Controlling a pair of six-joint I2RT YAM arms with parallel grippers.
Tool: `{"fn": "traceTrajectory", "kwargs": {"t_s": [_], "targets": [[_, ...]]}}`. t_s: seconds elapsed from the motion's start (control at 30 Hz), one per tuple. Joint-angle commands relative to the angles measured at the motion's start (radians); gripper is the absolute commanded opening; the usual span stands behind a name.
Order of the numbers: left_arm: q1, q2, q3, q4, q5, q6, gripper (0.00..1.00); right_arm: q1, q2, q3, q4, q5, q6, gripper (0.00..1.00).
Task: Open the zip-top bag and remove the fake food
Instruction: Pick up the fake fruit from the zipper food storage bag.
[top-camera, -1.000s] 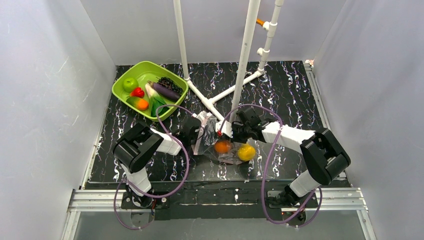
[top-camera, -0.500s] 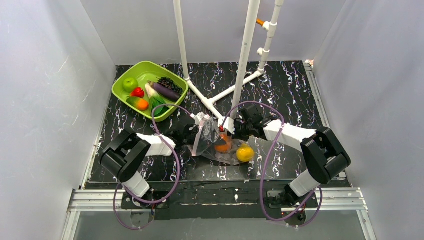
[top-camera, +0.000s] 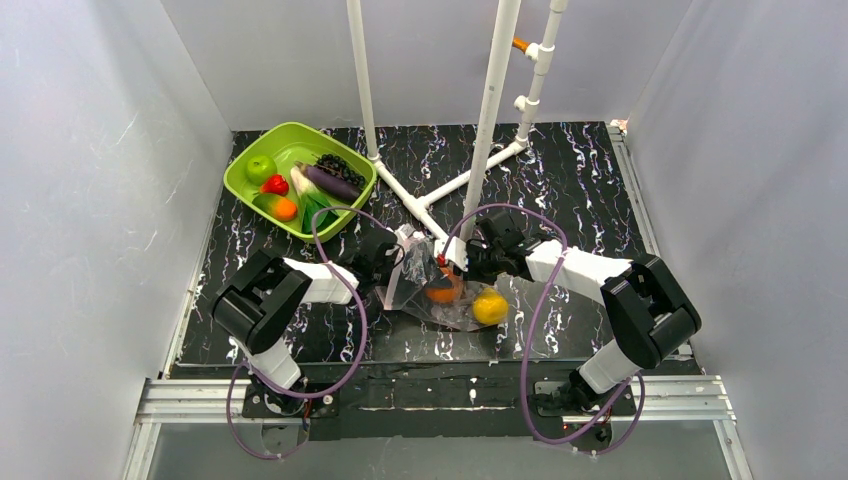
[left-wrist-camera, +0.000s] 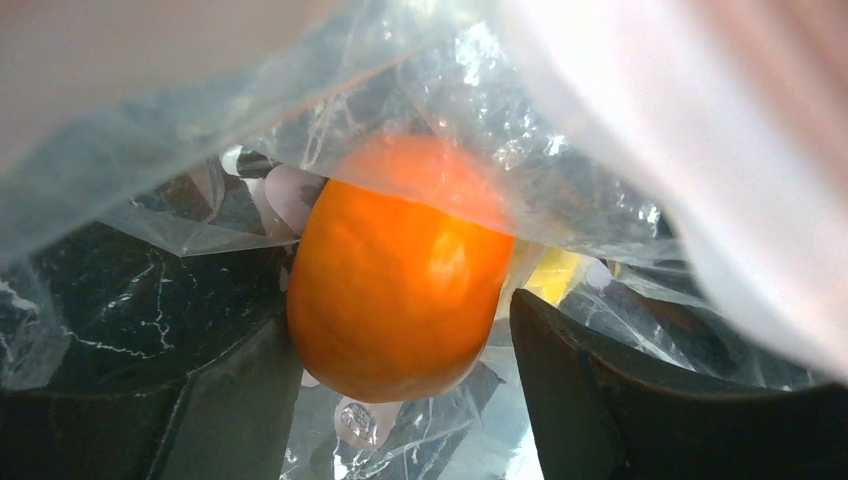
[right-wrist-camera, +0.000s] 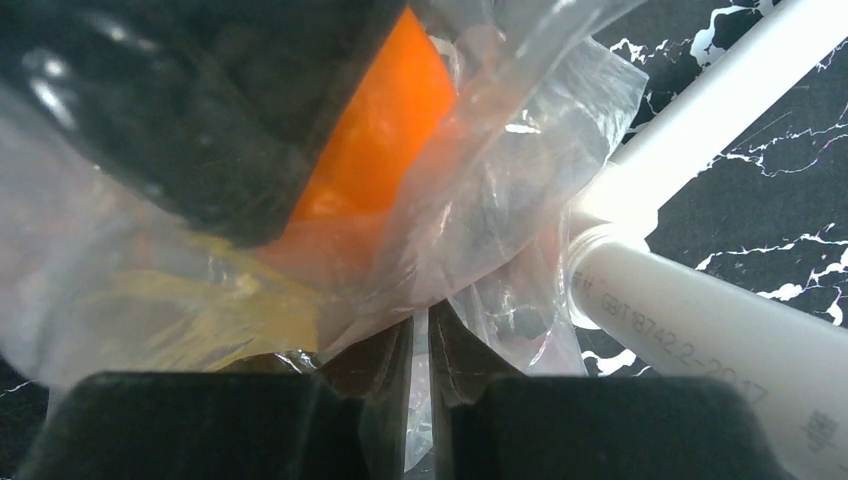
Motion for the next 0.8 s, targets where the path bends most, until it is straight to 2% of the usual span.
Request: {"fn": "traceTrajectory", "kwargs": {"t_s": [0.0,0.17,0.27,0.3,0.37,0.47,0.6,0.77], "targets": [[0.000,0.032,0.014,0.020,-0.023,-0.018,0.71,0.006,0.008,0.031,-0.004,-0.019,-0.021,0.17],[-0.001,0.055,-0.013,0.099,-0.074,-0.093,0.70,0.007,0.007,0.027,-0.005,-0.020,-0.029,0.16],[-0.001,0.053,-0.037,0.133,-0.085,-0.109,0.61,0.007,0.008,0.026,-0.006,-0.019,-0.029,0.16],[0.001,0.052,-0.041,0.142,-0.082,-0.110,0.55,0.007,0.007,0.026,-0.007,-0.020,-0.030,0.16],[0.002,0.052,-0.050,0.165,-0.076,-0.116,0.35,0.007,0.007,0.027,-0.007,-0.019,-0.032,0.16],[0.008,0.053,-0.063,0.220,-0.051,-0.128,0.10,0.007,0.006,0.025,-0.009,-0.017,-0.037,0.16],[0.018,0.000,-0.081,0.237,-0.017,-0.121,0.00,0.006,-0.011,0.016,-0.012,-0.013,-0.043,0.16],[0.026,-0.157,-0.069,0.070,0.040,-0.042,0.00,-0.003,-0.029,0.016,-0.019,-0.008,-0.043,0.16]]}}
